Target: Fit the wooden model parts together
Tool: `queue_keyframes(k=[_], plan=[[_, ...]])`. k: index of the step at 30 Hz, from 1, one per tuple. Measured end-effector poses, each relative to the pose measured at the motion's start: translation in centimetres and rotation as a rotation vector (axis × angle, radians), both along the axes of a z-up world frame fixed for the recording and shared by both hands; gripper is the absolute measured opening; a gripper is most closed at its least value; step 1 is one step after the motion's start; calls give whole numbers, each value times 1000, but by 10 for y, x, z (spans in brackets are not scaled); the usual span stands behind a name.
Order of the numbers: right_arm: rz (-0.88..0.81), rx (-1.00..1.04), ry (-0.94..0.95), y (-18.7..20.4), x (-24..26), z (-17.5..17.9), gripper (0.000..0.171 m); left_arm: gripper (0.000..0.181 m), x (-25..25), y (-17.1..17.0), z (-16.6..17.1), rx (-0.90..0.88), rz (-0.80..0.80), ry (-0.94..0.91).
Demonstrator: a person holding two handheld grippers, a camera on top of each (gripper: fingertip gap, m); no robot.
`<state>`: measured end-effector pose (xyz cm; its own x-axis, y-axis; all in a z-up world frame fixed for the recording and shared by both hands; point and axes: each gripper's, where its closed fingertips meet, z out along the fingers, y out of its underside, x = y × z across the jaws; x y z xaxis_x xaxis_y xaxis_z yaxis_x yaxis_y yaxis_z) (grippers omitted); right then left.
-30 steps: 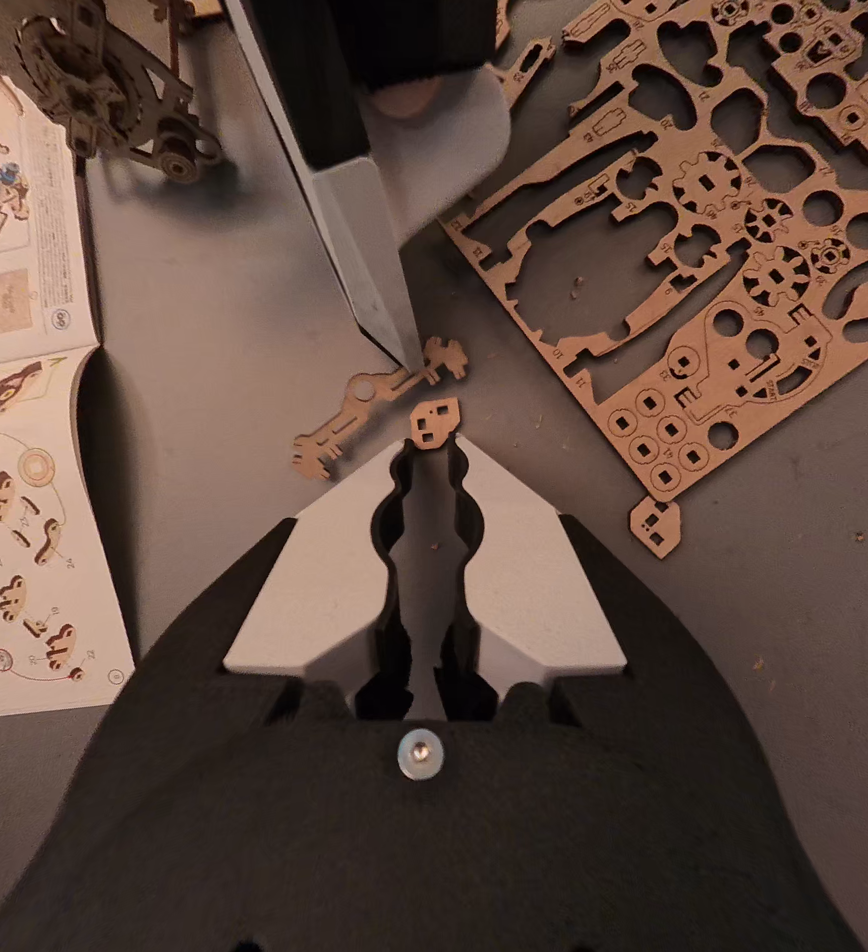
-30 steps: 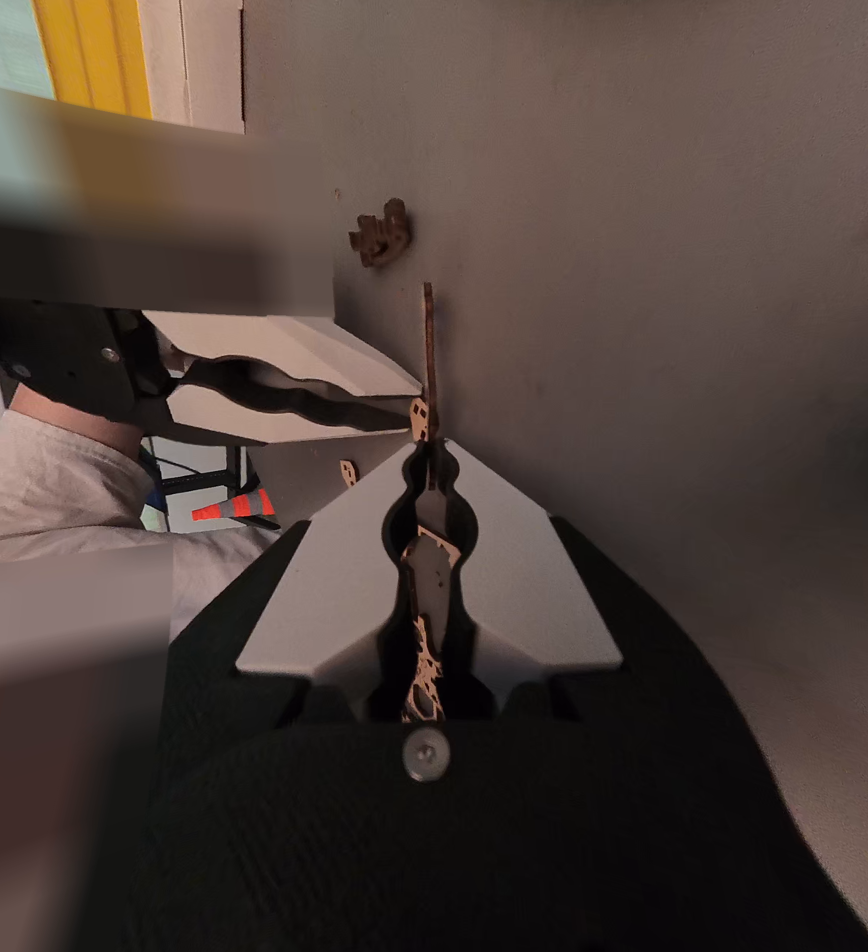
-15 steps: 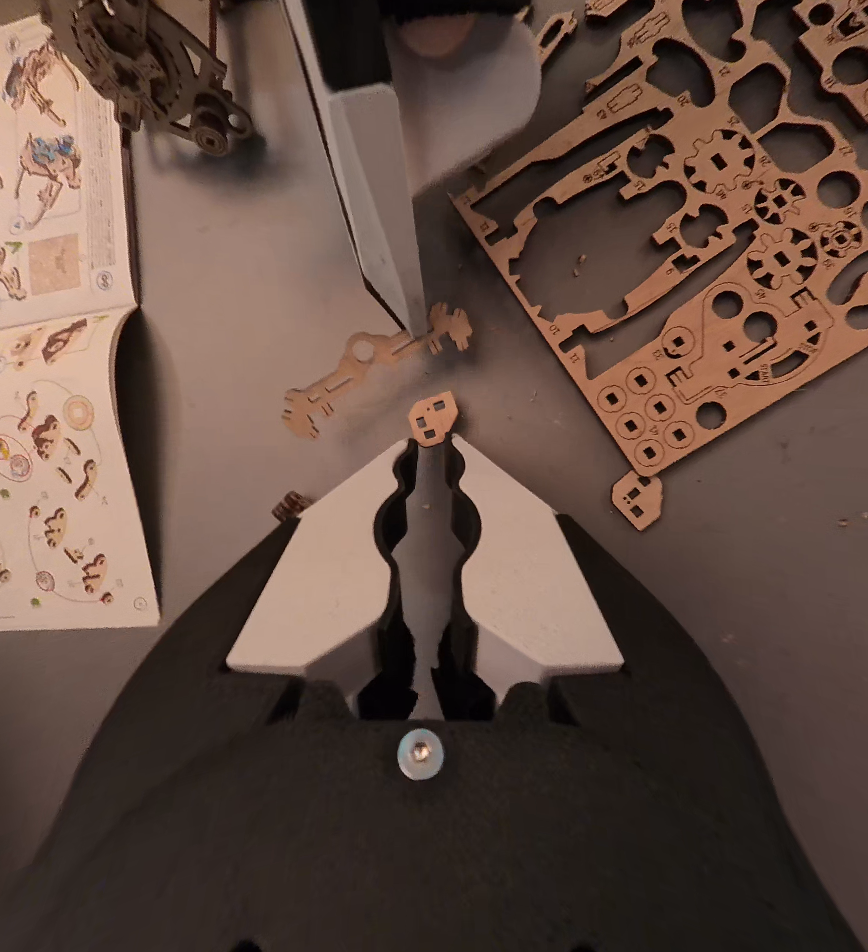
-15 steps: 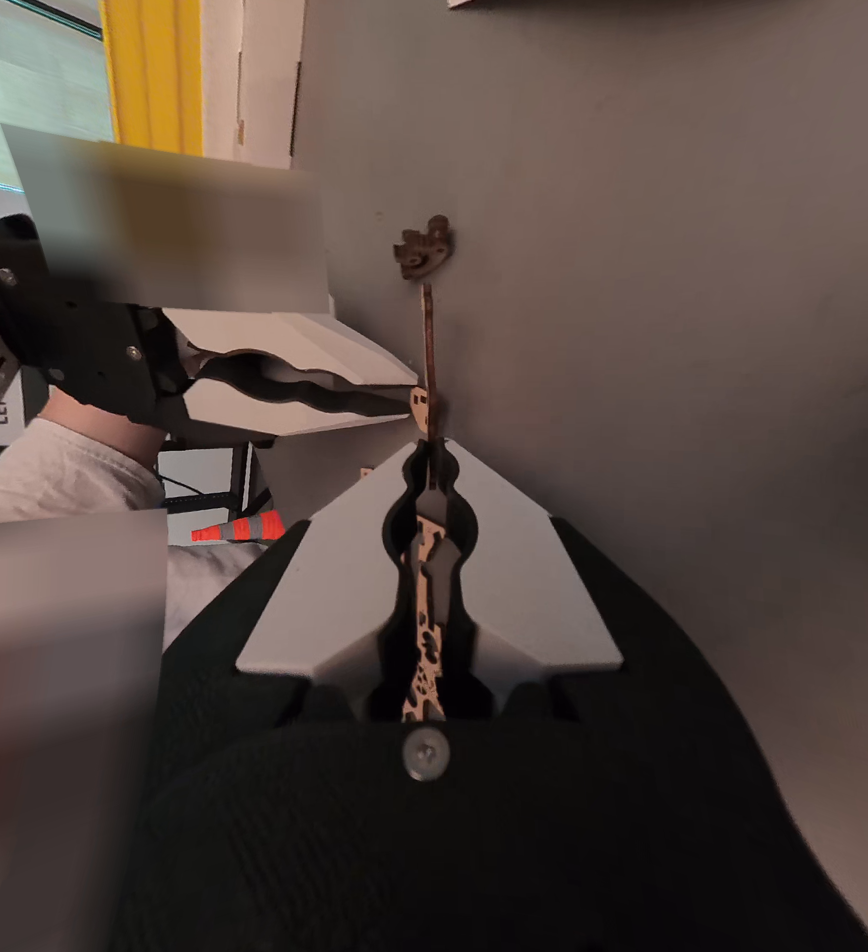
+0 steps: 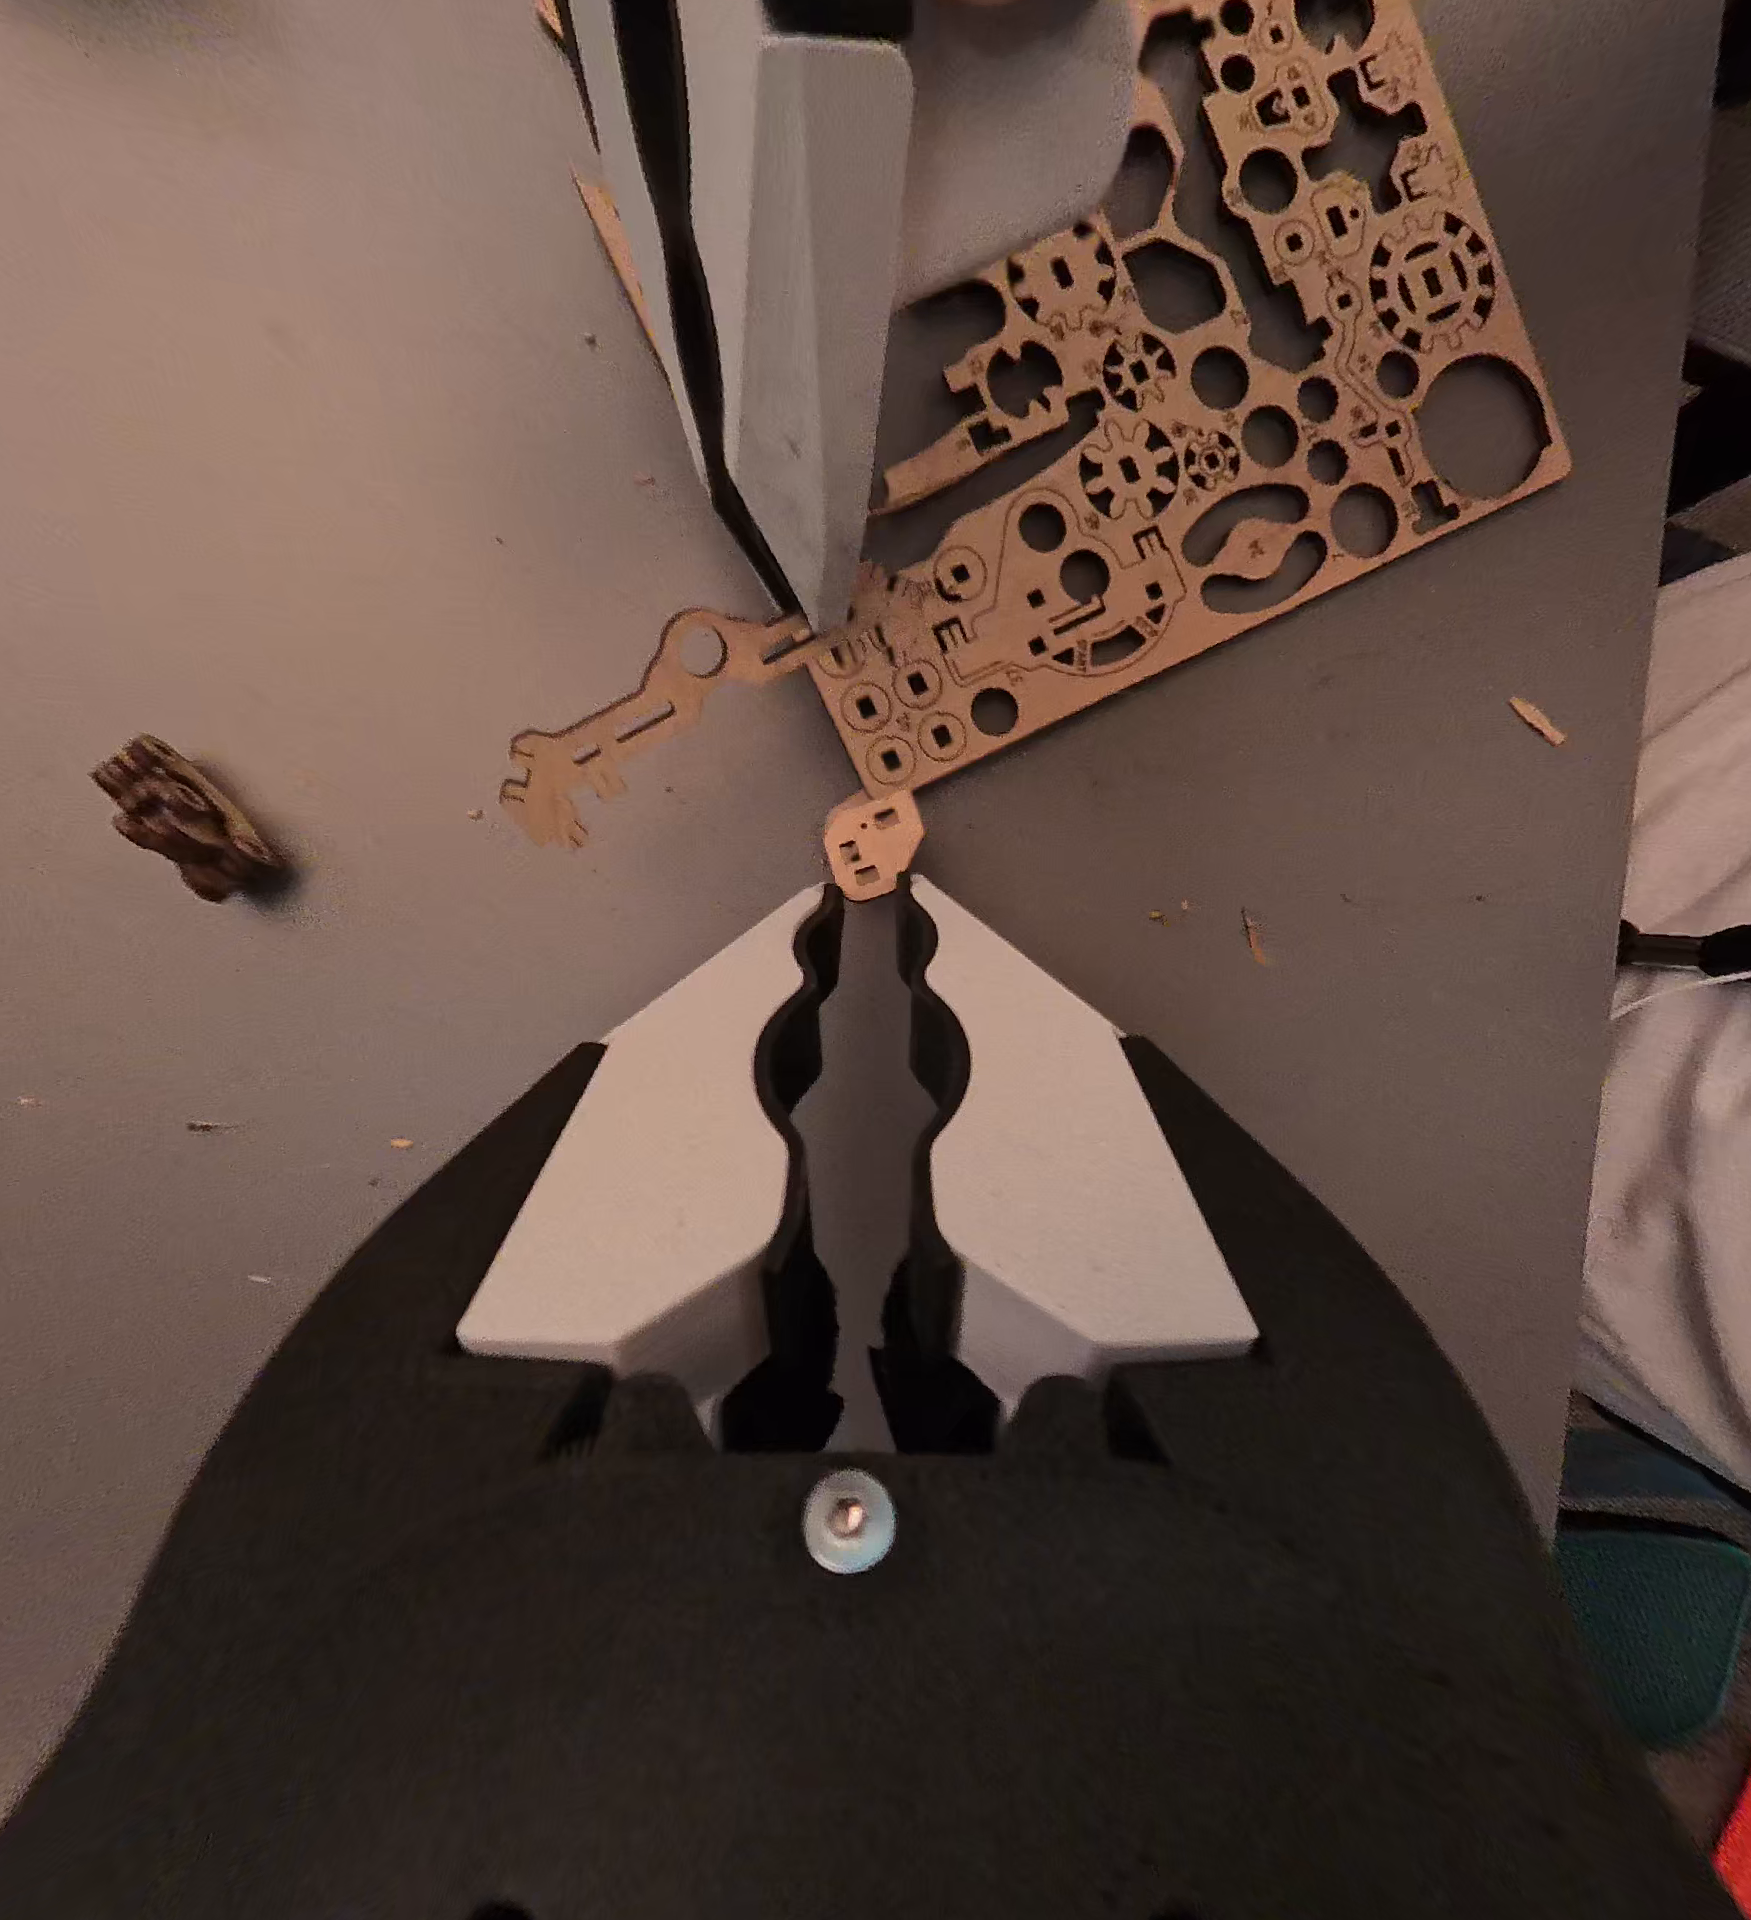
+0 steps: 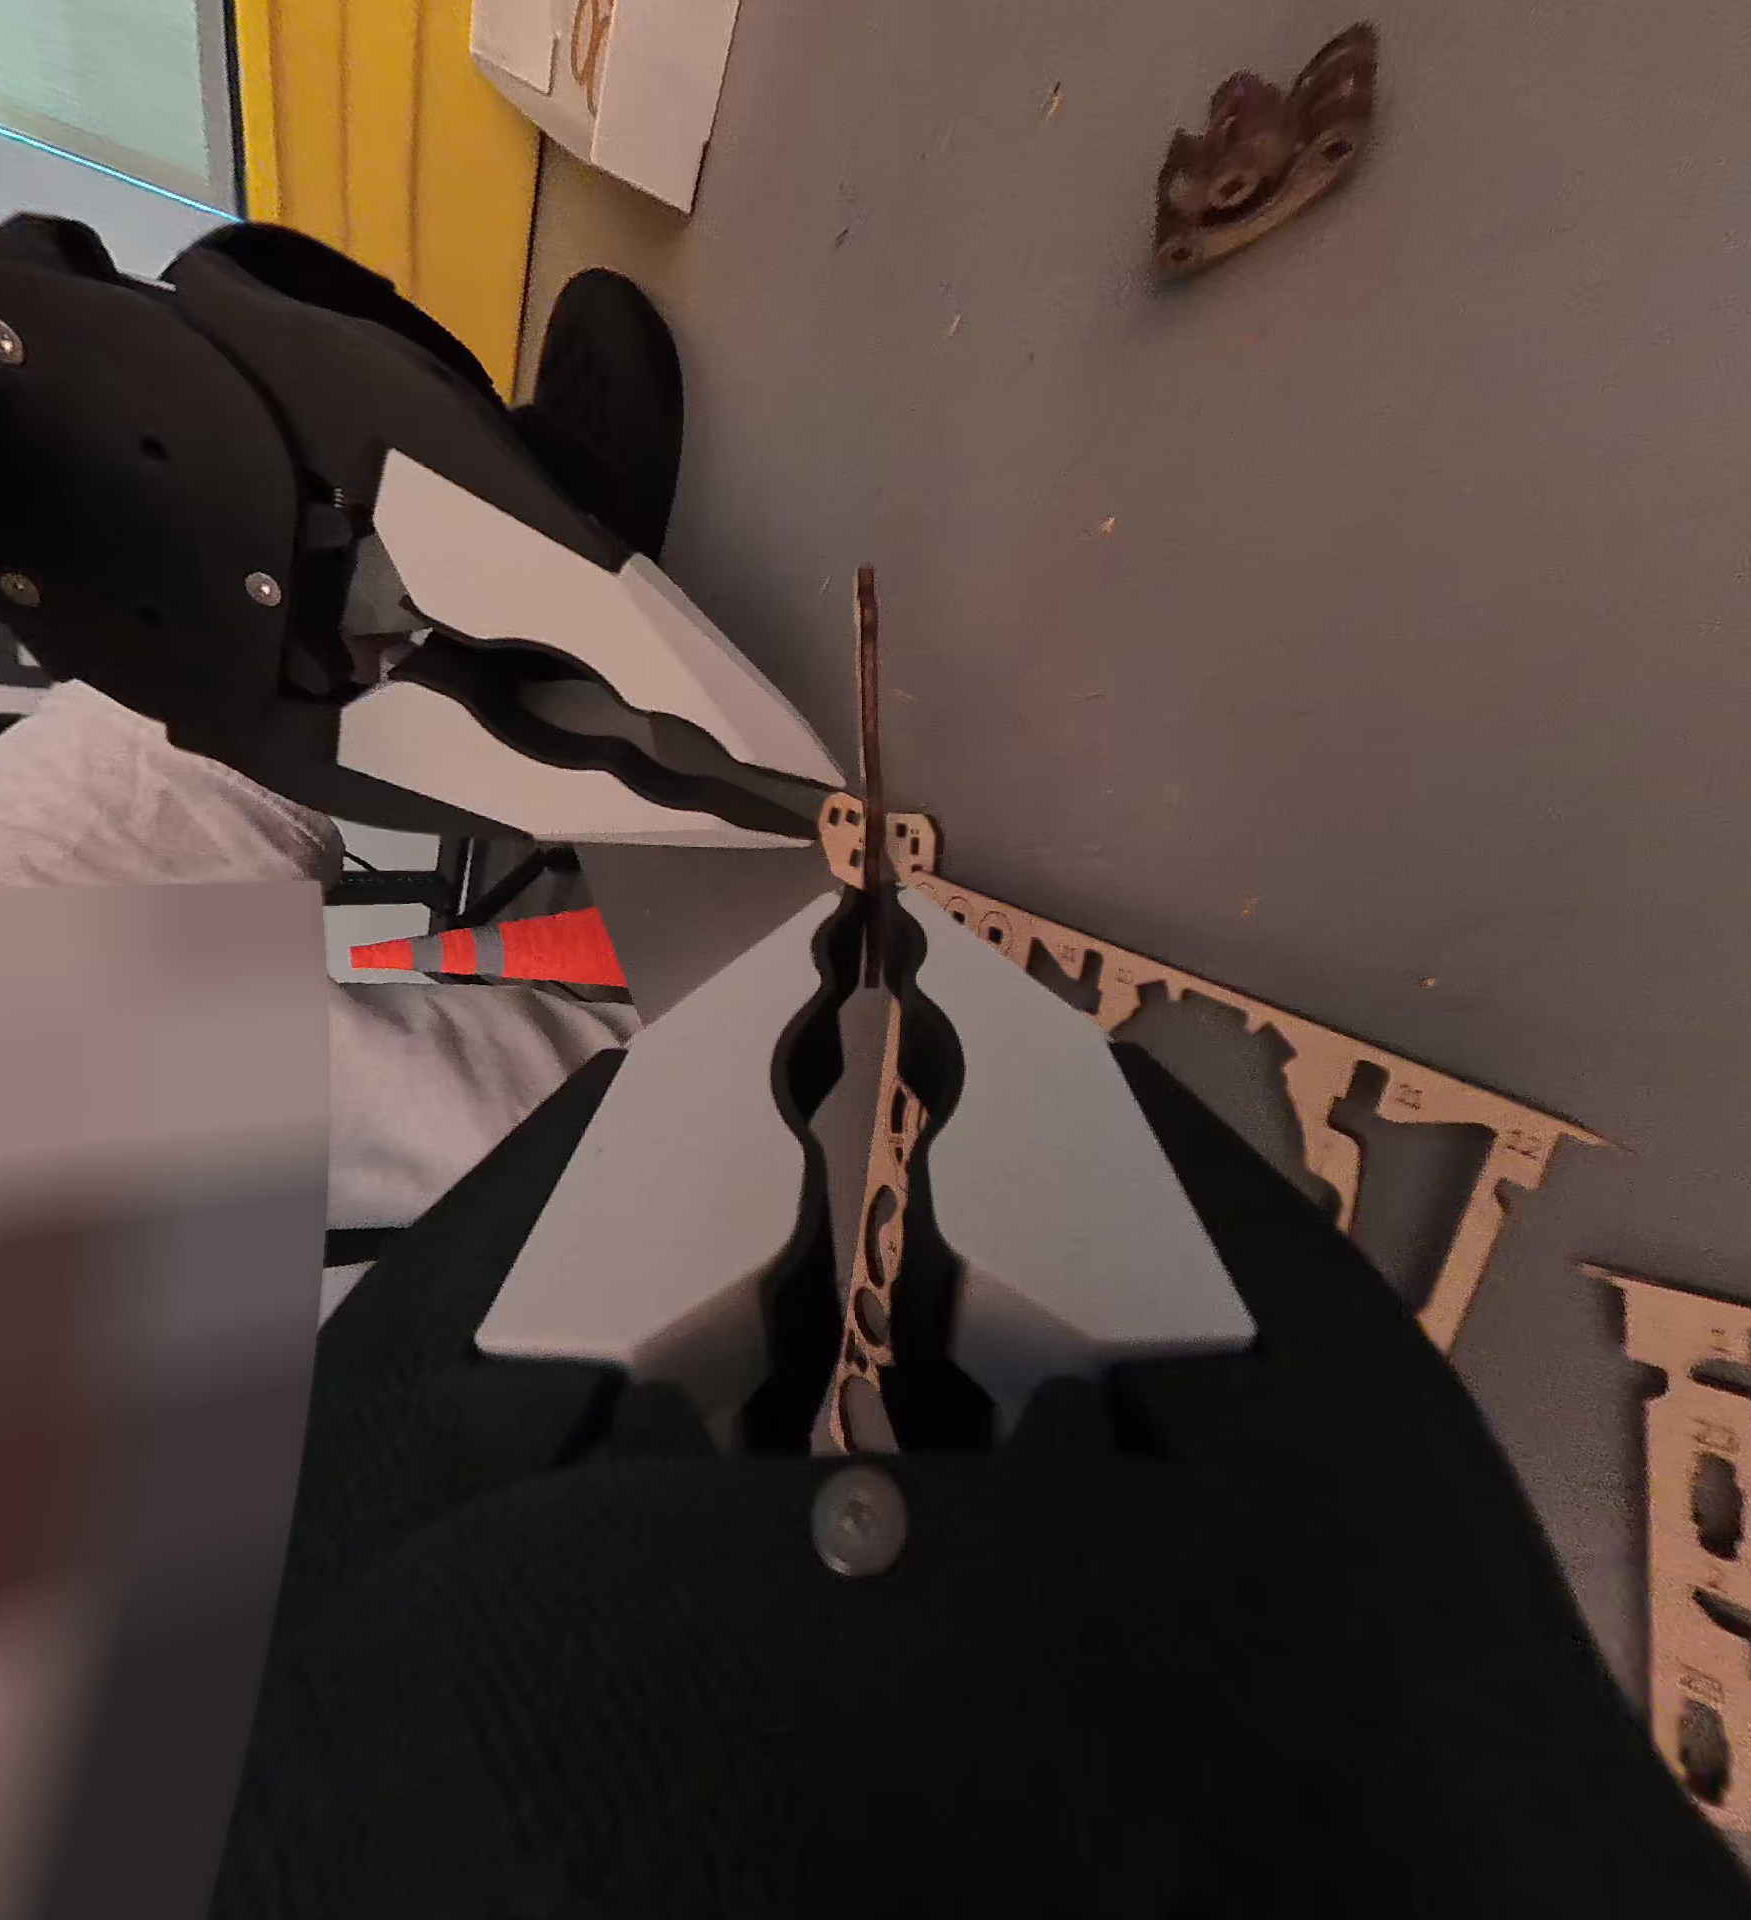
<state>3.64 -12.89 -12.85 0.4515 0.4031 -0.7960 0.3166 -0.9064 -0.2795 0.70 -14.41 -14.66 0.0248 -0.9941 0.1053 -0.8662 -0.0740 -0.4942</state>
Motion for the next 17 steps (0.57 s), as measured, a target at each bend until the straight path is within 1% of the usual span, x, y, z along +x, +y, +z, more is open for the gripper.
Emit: queue_keyframes(k=[4, 8, 13, 17], plan=[[-7, 43, -19, -4, -8, -4, 1, 8, -6, -1, -9, 71, 23, 19], [-20, 79, -79, 3, -12, -14, 1, 8, -13, -2, -12, 130, 37, 21], [51, 50, -122, -5, -26, -23, 2, 8, -27, -2, -1, 154, 92, -9], [73, 60, -189, -7, -31, -28, 2, 8, -42, 0, 14, 183, 141, -35]])
